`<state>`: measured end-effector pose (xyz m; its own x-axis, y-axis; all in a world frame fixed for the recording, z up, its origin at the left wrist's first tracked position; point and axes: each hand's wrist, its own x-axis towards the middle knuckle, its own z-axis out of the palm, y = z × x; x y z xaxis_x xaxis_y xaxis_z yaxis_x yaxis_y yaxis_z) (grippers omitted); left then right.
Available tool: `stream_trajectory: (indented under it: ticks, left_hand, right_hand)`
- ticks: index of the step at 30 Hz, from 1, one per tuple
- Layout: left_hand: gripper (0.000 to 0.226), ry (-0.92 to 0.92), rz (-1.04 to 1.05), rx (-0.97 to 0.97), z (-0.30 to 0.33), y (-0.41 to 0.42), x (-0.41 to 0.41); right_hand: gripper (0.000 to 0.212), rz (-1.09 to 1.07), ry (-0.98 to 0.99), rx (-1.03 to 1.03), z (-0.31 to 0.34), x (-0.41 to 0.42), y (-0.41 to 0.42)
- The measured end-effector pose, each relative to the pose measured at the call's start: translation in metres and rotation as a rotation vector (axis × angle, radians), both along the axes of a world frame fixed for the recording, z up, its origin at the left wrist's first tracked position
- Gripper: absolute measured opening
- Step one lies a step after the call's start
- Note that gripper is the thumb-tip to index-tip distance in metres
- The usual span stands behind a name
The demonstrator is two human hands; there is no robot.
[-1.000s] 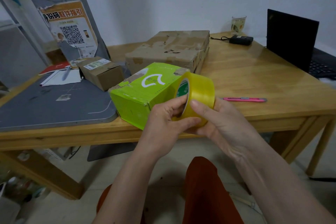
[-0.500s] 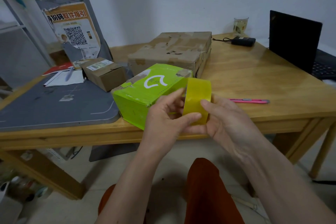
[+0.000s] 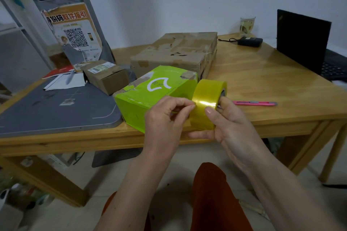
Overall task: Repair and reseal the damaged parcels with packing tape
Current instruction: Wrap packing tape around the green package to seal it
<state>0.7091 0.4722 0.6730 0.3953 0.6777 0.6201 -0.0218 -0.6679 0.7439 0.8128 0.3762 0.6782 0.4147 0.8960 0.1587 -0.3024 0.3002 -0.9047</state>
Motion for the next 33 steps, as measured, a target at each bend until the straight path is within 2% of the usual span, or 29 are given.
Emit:
stream_trajectory:
  ticks: [4,9,12,16,20,24,27,30,33]
  left_hand:
    - [0.011,0.013,0.014,0.079,-0.003,-0.001,0.003]
    - [0.027,-0.011,-0.066,-0.086,0.001,0.000,0.000]
    - [0.023,-0.044,-0.072,-0.133,0.005,0.001,0.000]
    - [0.025,-0.024,0.019,-0.062,0.000,-0.001,0.004]
    - [0.013,-0.024,0.072,0.003,-0.006,-0.002,0.007]
    - [0.016,-0.012,0.090,0.053,-0.006,-0.005,0.006]
    - [0.012,-0.019,0.125,0.063,-0.008,-0.004,0.006]
    - [0.011,0.004,0.175,0.190,-0.012,-0.002,0.007]
    - [0.009,0.020,0.215,0.240,-0.014,0.000,0.008]
  right_hand:
    - [0.025,-0.027,0.026,0.020,-0.001,0.000,0.001]
    - [0.025,-0.063,-0.026,0.019,-0.002,0.000,0.000]
    - [0.026,-0.070,-0.069,0.002,-0.002,-0.001,0.000]
    - [0.024,-0.091,-0.060,0.002,-0.002,-0.003,0.001]
    - [0.025,-0.103,-0.037,0.014,-0.001,-0.006,0.002]
    - [0.026,-0.127,-0.029,0.009,-0.004,-0.007,0.004]
    - [0.023,-0.157,-0.071,-0.011,-0.007,-0.008,0.005]
    - [0.021,-0.171,-0.127,-0.021,-0.007,-0.010,0.005]
    - [0.020,-0.190,-0.191,-0.041,-0.008,-0.011,0.006]
